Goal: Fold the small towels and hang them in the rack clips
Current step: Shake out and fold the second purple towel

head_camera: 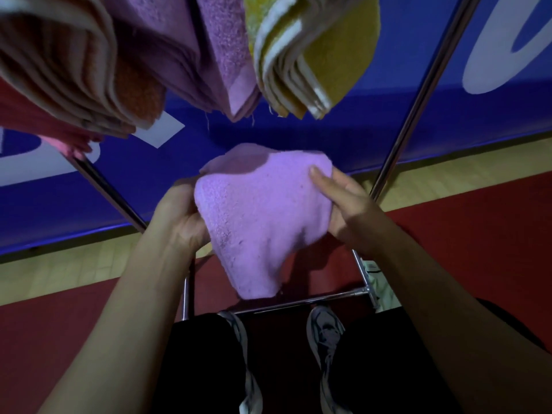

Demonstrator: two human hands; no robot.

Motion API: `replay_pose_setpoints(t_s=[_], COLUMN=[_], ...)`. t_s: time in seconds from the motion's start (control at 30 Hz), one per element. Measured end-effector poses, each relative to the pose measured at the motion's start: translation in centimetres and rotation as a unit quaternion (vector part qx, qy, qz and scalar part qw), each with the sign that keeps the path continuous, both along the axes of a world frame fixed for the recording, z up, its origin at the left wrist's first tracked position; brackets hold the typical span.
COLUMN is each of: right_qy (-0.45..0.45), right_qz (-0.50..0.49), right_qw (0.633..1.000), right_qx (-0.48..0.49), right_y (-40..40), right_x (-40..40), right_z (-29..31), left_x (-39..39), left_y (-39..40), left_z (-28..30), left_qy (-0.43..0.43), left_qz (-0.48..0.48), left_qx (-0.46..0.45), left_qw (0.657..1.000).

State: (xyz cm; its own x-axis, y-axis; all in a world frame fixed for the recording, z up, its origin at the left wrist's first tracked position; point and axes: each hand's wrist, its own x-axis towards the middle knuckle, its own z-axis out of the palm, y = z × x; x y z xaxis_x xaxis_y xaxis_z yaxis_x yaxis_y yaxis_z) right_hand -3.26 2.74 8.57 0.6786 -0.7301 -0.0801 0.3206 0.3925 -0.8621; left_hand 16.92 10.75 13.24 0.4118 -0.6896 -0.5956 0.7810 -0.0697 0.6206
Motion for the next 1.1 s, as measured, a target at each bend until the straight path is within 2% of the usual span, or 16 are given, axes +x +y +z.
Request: replay_pose_setpoints(t_s=[0.03,0.1,0.13,0.17,0.27,0.33,0.43,0.53,0.63,0.77,0.87,0.97,1.1], right_qy=[0.019,0.165,0.216,0.224,0.111,0.061,0.078,0.111,0.101,0.104,0.183,0.254,0.315], right_qz=[0.009,0.056,0.087,0.102,0.057,0.044,0.006,-0.046,-0.069,-0.062,-0.055,-0.066,-0.115], right_qw=[1.0,0.978,0.961,0.956,0.99,0.996,0.996,0.991,0.991,0.991,0.971,0.938,0.905], right_qx=[-0.018,-0.115,-0.15,-0.162,-0.072,-0.039,-0.046,-0.059,-0.061,-0.063,-0.145,-0.227,-0.261], right_y=[-0.1,0.0,0.0,0.0,0.0,-0.3,-0.6,-0.6,-1.0,-2.0,-2.5,-2.4,-3.3], right_x=[-0.3,-0.4,-0.5,-0.5,-0.5,-0.7,-1.3,-1.5,-1.6,-2.4,-3.6,-4.1,-3.9], right_z=[0.0,0.0,-0.2,-0.6,-0.2,0.6,1.1,1.4,1.4,1.5,1.4,1.3,0.7], left_x=[0.2,1.3,1.1,0.9,0.8,1.2,2.3,0.9,-0.4,-1.1,-0.9,-0.5,-0.2], left_y=[0.1,0.1,0.1,0.2,0.1,-0.4,-0.5,-0.5,-0.1,-0.3,-0.4,-0.5,-0.4], left_z=[0.0,-0.7,-0.5,-0.4,-0.5,-0.8,-2.0,-1.9,-1.7,-2.2,-2.1,-2.6,-3.0], left_qy=[0.007,0.063,0.055,0.029,-0.062,-0.055,-0.035,-0.132,-0.208,-0.255,-0.261,-0.328,-0.385], left_qz=[0.003,0.015,0.001,-0.013,-0.064,-0.079,-0.167,-0.274,-0.345,-0.288,-0.23,-0.225,-0.221], left_qx=[-0.011,-0.016,-0.012,-0.002,0.01,0.024,0.013,0.029,0.027,-0.018,-0.01,0.017,0.016], left_qw=[1.0,0.998,0.998,0.999,0.996,0.995,0.985,0.952,0.915,0.923,0.937,0.917,0.896])
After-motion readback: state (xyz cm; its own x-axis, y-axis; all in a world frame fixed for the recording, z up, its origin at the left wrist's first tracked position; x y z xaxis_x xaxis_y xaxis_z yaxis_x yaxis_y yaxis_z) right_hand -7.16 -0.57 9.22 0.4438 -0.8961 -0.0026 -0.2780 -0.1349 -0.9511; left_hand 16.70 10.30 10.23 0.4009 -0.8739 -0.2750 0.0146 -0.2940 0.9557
